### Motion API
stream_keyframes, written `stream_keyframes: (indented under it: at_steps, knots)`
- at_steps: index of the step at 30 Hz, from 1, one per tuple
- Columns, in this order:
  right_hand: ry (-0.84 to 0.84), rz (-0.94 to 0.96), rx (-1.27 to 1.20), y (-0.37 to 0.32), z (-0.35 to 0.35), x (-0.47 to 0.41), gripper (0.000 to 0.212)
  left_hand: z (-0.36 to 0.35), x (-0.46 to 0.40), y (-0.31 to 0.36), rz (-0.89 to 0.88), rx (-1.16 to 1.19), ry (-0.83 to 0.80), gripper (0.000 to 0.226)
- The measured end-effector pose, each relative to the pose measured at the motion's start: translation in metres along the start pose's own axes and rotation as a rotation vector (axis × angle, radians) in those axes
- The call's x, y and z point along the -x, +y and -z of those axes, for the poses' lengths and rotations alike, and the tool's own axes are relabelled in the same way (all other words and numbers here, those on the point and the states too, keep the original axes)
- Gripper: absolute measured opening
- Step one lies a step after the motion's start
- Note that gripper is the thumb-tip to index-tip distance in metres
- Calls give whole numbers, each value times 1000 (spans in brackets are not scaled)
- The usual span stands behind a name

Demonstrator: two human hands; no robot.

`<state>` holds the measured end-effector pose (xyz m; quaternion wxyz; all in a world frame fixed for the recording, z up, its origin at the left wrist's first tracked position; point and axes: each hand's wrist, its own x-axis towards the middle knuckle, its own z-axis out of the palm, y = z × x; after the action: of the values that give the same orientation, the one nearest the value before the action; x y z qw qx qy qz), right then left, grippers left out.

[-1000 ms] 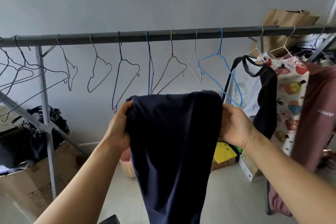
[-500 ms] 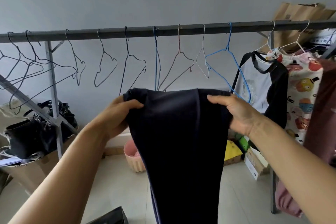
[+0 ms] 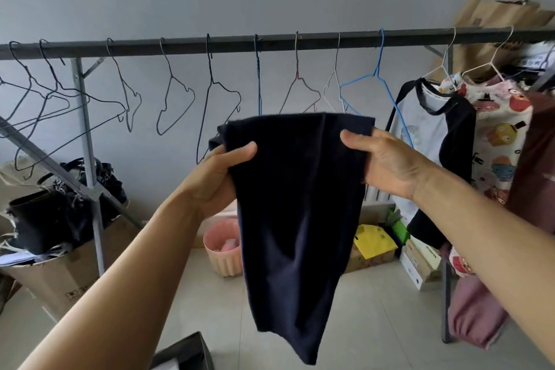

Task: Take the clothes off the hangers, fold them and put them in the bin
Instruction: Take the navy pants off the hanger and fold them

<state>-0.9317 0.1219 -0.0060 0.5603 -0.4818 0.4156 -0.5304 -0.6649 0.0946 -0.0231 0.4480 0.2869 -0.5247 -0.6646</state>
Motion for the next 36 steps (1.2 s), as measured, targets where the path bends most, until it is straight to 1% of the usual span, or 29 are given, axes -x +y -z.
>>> stream_keyframes:
  at_steps: [1, 2, 3, 5, 6, 7, 9, 10, 11, 12, 14, 15, 16, 17, 19, 20, 21, 22, 23, 24, 25, 26, 27, 28, 29, 30, 32, 34, 36]
  knots:
    - [-17, 0, 111, 2, -2, 1, 48, -4, -1, 2, -9, -130, 8, 35]
    - [10, 14, 218, 5, -3, 2, 45, -7, -3, 5, -42, -259, 58, 33]
    - [80, 49, 278, 6, -1, 1, 42, -9, -5, 10, -82, -342, 124, 30]
    - [240, 119, 242, 3, 1, -1, 30, -12, -10, 15, -118, -398, 250, 24]
    - [303, 141, 216, 0, 1, -2, 22, -13, -12, 18, -112, -452, 302, 21]
    - [362, 151, 243, -3, 0, -3, 15, -17, -14, 19, -105, -548, 353, 19]
    - [460, 145, 433, -3, -2, -4, 6, -25, -16, 18, -96, -790, 437, 19]
    - [507, 141, 540, -1, -3, -6, 9, -30, -16, 18, -93, -890, 481, 21]
    - [549, 139, 598, 1, -3, -7, 17, -33, -18, 17, -88, -918, 512, 24]
    - [577, 132, 585, 2, -1, -10, 23, -37, -19, 18, -62, -871, 513, 23]
    - [595, 113, 507, 1, 1, -12, 19, -39, -20, 20, 9, -662, 522, 18]
    - [587, 98, 481, 0, 2, -12, 22, -38, -20, 21, 43, -561, 550, 19]
    - [573, 77, 455, -1, 4, -14, 21, -36, -22, 21, 63, -485, 587, 26]
    - [551, 63, 416, -1, 4, -14, 13, -32, -23, 20, 66, -442, 621, 32]
    - [498, 54, 360, -1, 4, -11, 5, -30, -25, 17, 7, -402, 664, 36]
    - [468, 65, 352, -1, 4, -10, 4, -29, -25, 15, -40, -385, 674, 41]
    - [434, 76, 345, -1, 5, -8, 8, -28, -23, 14, -85, -378, 678, 51]
    - [396, 89, 331, -2, 6, -6, 11, -28, -20, 15, -125, -382, 659, 57]
    - [352, 105, 318, -4, 7, -4, 13, -27, -18, 17, -159, -400, 611, 53]
    - [299, 114, 293, -6, 8, -1, 16, -26, -15, 19, -184, -425, 546, 45]
    - [231, 118, 262, -9, 10, 2, 21, -25, -12, 21, -186, -442, 476, 39]
    - [159, 118, 236, -11, 11, 3, 28, -24, -9, 23, -172, -452, 407, 40]
    - [92, 114, 238, -13, 13, 4, 35, -22, -6, 25, -145, -473, 345, 46]
    - [46, 109, 280, -14, 13, 5, 40, -22, -3, 27, -119, -530, 303, 53]
    - [30, 112, 357, -13, 14, 5, 43, -20, -2, 27, -105, -634, 296, 58]
    - [48, 129, 452, -13, 14, 5, 43, -19, -1, 26, -108, -764, 310, 58]
    - [141, 186, 649, -12, 13, 5, 36, -16, -1, 22, -155, -994, 369, 49]
    - [221, 236, 790, -9, 12, 4, 25, -12, -1, 17, -208, -1100, 388, 37]
    - [293, 273, 805, -6, 14, 2, 15, -9, -2, 16, -237, -1160, 390, 27]
